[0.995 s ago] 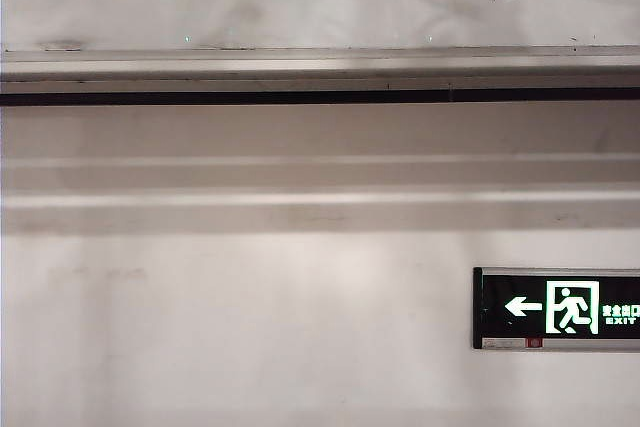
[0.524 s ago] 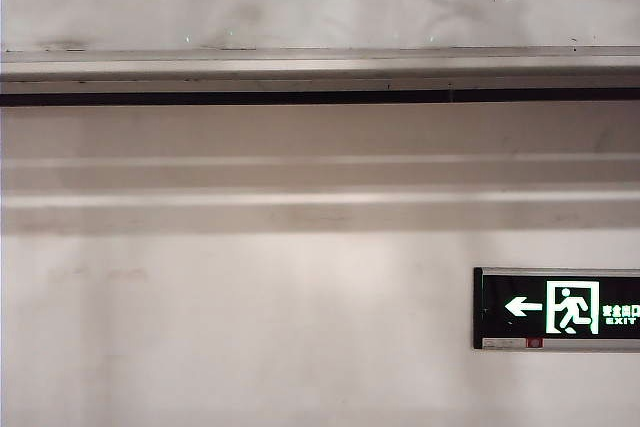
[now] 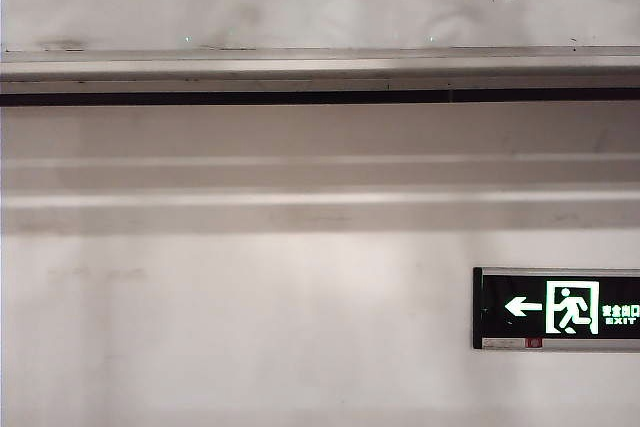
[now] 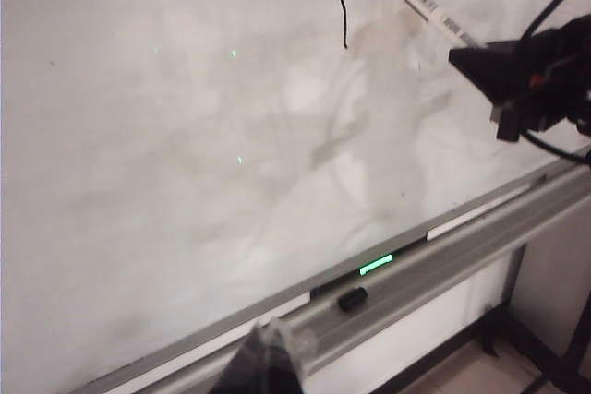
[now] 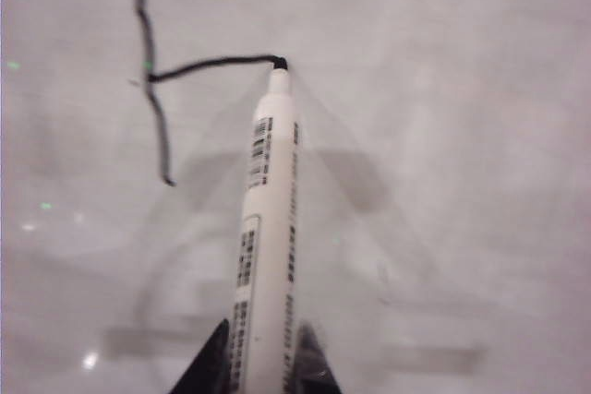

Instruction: Take a marker from the whiteboard tray, write "Hi!" on the whiteboard, and then put the marker back vertically into the whiteboard tray.

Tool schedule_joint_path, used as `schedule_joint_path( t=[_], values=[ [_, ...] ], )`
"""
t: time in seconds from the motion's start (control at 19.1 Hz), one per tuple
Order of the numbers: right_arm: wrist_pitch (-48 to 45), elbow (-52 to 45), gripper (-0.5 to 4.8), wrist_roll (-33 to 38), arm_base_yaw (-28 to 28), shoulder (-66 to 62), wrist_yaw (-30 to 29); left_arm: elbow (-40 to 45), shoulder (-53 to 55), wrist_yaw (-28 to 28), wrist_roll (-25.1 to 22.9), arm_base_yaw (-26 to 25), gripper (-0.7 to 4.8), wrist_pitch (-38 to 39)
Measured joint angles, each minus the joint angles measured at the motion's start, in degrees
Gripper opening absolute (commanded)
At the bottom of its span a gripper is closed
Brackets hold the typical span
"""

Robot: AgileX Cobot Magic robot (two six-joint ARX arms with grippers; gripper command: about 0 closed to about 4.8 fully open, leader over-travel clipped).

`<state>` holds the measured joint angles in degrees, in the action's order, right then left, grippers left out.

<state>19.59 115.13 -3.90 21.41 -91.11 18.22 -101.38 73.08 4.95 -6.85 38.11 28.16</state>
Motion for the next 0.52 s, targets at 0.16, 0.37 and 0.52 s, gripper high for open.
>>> schedule_joint_path(
  t=[0.16, 0.37, 0.52],
  values=[
    [0.48, 0.00, -0.02, -0.66, -0.09, 0.26, 0.79, 0.00, 0.00, 0.02, 0.00, 0.00, -0.06, 0.00],
    [0.85, 0.00, -0.01, -0.70, -0.81, 0.57, 2.32, 0.00, 0.02, 0.02, 0.00, 0.00, -0.06, 0.00],
    [0.94, -0.02, -0.01, -0.70, -1.01, 1.07, 2.71, 0.00, 0.02, 0.00, 0.00, 0.00, -0.06, 0.04]
  ],
)
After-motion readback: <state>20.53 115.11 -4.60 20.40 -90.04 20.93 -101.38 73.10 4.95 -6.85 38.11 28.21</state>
